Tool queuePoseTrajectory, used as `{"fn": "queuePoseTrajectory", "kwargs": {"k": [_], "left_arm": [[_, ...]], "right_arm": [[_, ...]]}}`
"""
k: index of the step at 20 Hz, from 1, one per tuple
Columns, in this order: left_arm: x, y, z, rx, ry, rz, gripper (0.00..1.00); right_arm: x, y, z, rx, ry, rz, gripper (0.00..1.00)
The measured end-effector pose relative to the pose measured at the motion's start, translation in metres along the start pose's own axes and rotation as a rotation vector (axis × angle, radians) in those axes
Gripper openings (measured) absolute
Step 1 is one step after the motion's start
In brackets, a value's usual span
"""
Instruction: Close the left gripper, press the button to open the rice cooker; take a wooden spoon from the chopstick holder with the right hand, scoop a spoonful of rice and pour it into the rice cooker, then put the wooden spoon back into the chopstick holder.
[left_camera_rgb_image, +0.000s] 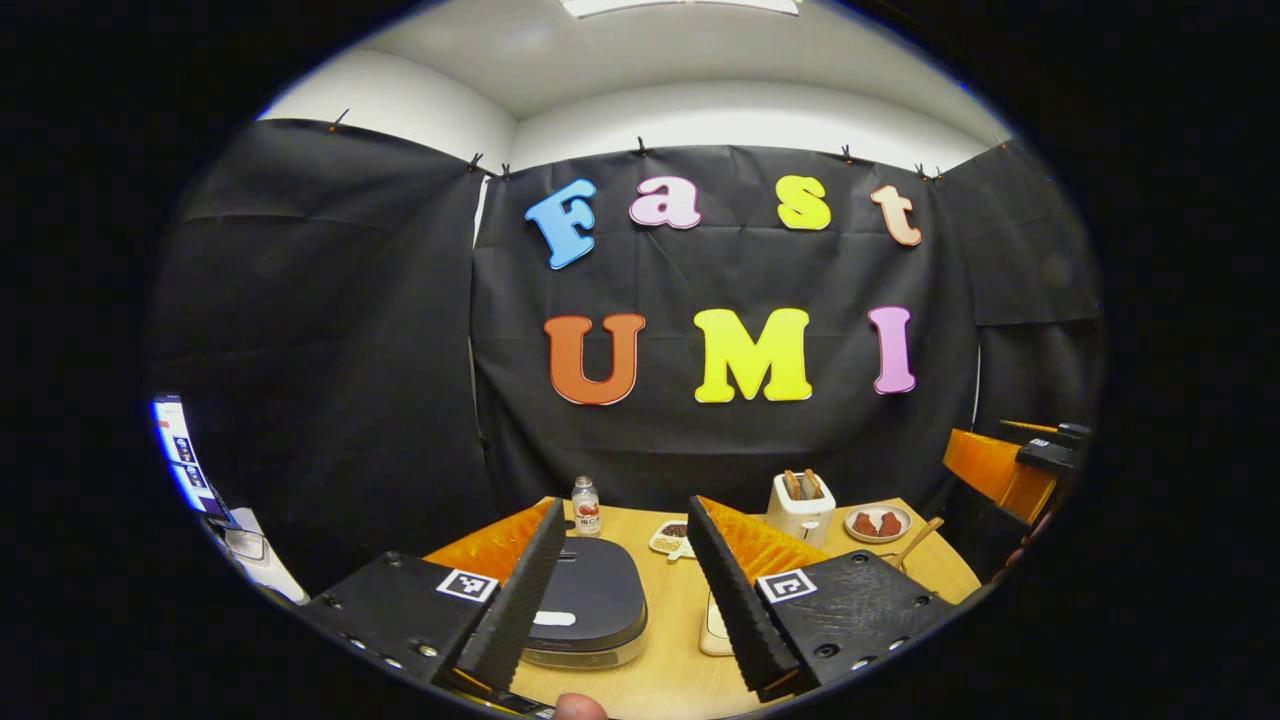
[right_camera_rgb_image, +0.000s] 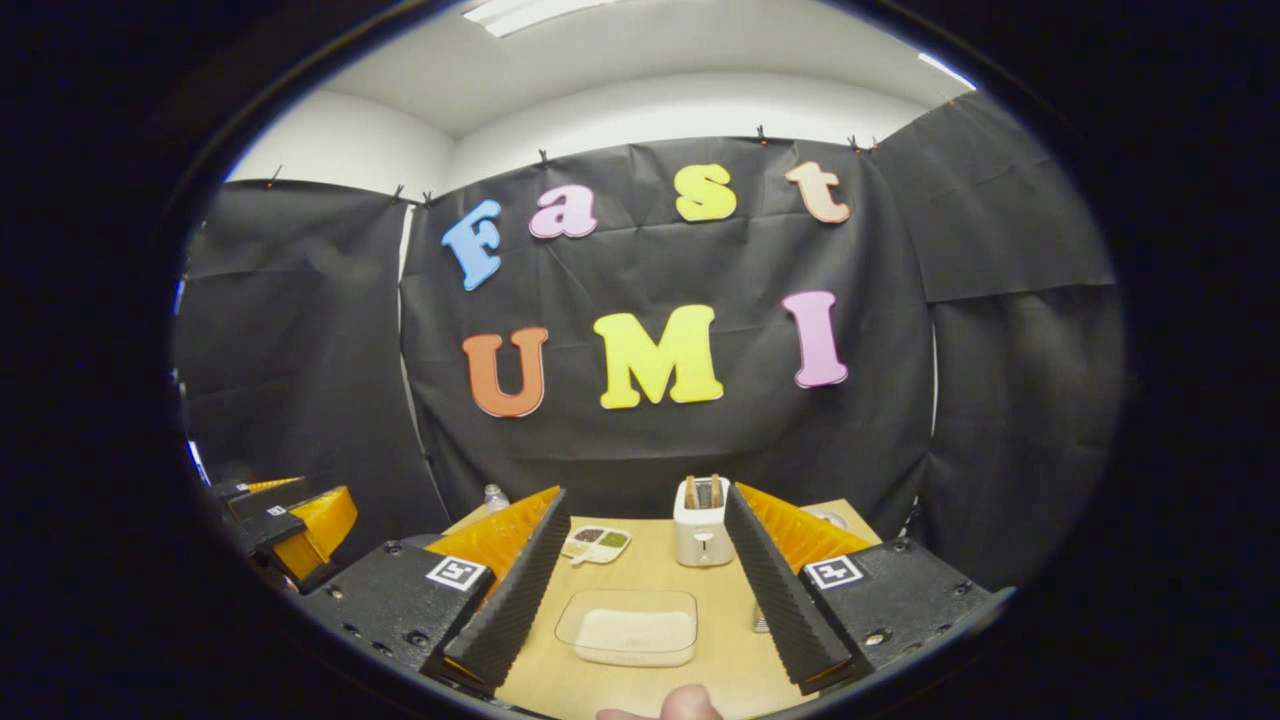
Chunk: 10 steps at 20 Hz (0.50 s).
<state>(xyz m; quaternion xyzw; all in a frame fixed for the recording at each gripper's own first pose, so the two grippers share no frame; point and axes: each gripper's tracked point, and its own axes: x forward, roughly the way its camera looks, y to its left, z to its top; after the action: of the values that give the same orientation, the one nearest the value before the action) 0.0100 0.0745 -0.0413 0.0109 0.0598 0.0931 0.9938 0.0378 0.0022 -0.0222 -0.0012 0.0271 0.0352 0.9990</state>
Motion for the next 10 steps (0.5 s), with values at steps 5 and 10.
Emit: {"fn": "queuePoseTrajectory", "kwargs": {"k": [5, 10], "left_arm": [[0.010, 0.028, -0.037, 0.021, 0.104, 0.054, 0.24], [0.030, 0.047, -0.079, -0.035, 0.241, 0.063, 0.00]], "right_arm": [[0.000, -0.010, -0.001, -0.002, 0.012, -0.005, 1.00], [0.000, -0.023, -0.005, -0.007, 0.029, -0.024, 1.00]]}}
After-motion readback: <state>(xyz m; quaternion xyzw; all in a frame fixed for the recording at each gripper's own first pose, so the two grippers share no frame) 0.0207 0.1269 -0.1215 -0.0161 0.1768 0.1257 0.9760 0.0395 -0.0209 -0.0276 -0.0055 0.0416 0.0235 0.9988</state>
